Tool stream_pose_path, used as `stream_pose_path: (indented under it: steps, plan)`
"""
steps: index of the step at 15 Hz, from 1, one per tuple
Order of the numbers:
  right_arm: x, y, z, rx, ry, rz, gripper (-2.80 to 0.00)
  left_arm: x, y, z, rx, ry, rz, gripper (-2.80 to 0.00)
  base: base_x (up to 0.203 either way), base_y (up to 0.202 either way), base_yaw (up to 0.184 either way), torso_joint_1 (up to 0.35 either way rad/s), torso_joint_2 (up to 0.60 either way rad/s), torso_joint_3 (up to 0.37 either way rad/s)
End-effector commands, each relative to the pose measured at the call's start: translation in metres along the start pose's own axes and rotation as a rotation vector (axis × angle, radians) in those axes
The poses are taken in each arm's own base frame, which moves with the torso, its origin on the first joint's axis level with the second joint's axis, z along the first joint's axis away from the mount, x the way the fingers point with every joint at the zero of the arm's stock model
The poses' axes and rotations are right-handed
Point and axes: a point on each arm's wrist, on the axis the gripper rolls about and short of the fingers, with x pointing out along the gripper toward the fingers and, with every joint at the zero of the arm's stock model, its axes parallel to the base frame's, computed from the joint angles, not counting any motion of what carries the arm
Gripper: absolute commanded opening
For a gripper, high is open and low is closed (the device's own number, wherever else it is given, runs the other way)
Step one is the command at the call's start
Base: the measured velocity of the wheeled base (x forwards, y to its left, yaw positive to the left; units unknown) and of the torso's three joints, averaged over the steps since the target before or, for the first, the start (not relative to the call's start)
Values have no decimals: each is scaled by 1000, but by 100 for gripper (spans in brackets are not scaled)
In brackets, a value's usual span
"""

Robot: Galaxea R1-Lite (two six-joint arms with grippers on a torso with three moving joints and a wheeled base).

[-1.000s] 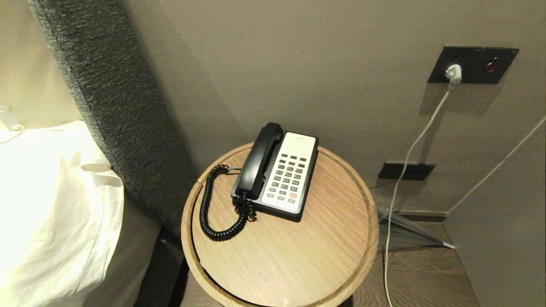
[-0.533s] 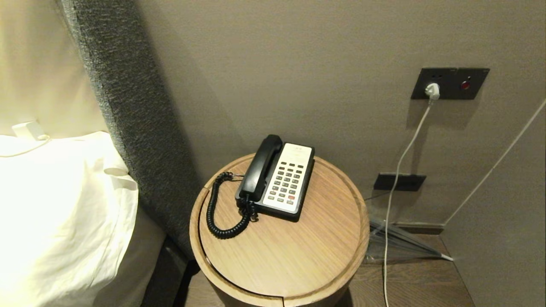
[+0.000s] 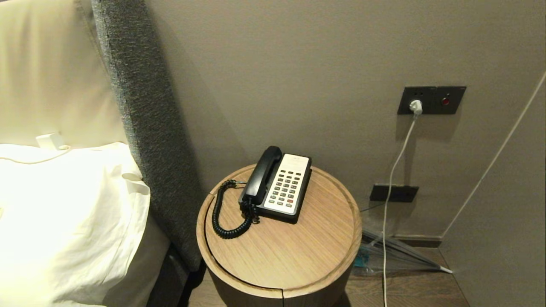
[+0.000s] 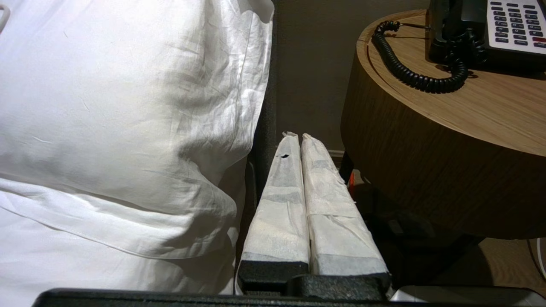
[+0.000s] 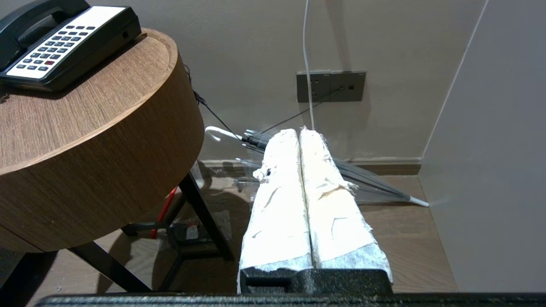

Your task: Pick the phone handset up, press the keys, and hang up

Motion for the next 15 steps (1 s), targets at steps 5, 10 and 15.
stream_pose_path:
  steps: [5, 10, 15]
  plan:
    - [0, 0, 0, 0, 2, 0, -280, 0, 0, 0, 6, 2, -1, -280, 0, 0, 0, 0, 0, 11]
    - [0, 0, 0, 2, 6, -1, -280, 0, 0, 0, 6, 2, -1, -280, 0, 0, 0, 0, 0, 0]
    - [0, 0, 0, 0, 2, 0, -280, 0, 0, 0, 6, 2, -1, -280, 0, 0, 0, 0, 0, 0]
